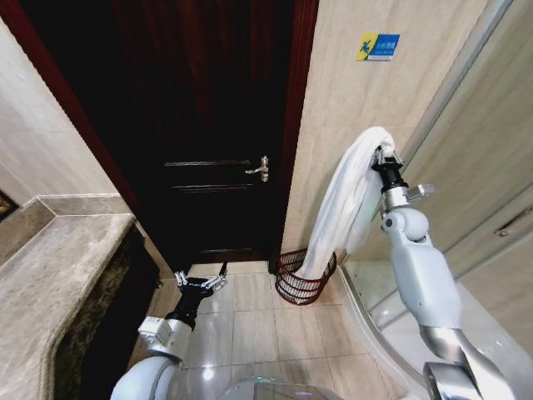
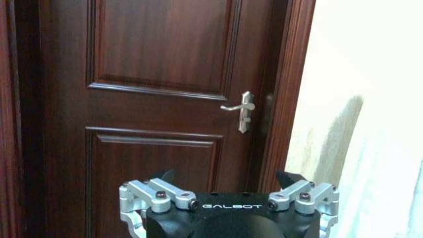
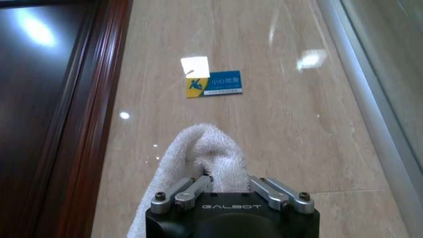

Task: Discard the used towel into the hamper.

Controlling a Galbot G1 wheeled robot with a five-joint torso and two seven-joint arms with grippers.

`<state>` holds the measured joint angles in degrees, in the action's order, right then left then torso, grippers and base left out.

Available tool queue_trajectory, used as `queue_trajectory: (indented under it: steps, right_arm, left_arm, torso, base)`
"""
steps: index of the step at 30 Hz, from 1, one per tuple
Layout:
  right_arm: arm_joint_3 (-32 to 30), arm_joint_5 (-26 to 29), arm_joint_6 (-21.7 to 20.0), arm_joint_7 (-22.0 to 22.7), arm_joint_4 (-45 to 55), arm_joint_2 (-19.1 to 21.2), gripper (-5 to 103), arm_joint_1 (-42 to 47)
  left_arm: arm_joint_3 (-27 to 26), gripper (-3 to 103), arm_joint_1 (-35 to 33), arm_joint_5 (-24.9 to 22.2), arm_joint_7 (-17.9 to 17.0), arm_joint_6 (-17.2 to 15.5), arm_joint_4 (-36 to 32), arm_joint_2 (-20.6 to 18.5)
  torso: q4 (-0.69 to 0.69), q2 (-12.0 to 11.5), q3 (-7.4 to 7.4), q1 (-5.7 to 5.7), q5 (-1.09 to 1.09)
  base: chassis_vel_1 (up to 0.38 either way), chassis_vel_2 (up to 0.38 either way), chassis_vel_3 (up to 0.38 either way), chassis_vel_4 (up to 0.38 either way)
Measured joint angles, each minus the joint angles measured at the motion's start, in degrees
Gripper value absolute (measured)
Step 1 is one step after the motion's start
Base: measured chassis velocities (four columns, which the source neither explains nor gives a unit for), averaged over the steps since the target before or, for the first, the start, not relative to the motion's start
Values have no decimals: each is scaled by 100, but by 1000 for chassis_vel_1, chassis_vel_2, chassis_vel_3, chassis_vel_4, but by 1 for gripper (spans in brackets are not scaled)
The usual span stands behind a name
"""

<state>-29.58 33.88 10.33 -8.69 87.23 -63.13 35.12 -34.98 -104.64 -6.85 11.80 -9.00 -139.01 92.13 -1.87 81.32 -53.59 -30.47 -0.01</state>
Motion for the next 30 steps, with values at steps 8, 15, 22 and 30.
queue_trajectory:
  steps: [8,15,22,30]
  right_arm:
    - [65,-46,281,-221,-467,-116,12,120]
    - [92,-83,417,-391,-815,-224,12,276]
    - [95,-167,564,-543,-1142,-310,12,419]
    - [161,-139,980,-777,-1840,-513,12,410]
  left_arm:
    - [0,100,0,0,0,0,0,0]
    - [0,100,0,0,0,0,0,0]
    - [0,100,0,0,0,0,0,0]
    - [0,100,0,0,0,0,0,0]
  torso:
    - [0,0,0,0,1]
    - [0,0,0,0,1]
    - [0,0,0,0,1]
    - [0,0,-1,0,2]
  base:
    - [0,0,0,0]
    - [0,0,0,0]
    - [0,0,0,0]
    - [0,0,0,0]
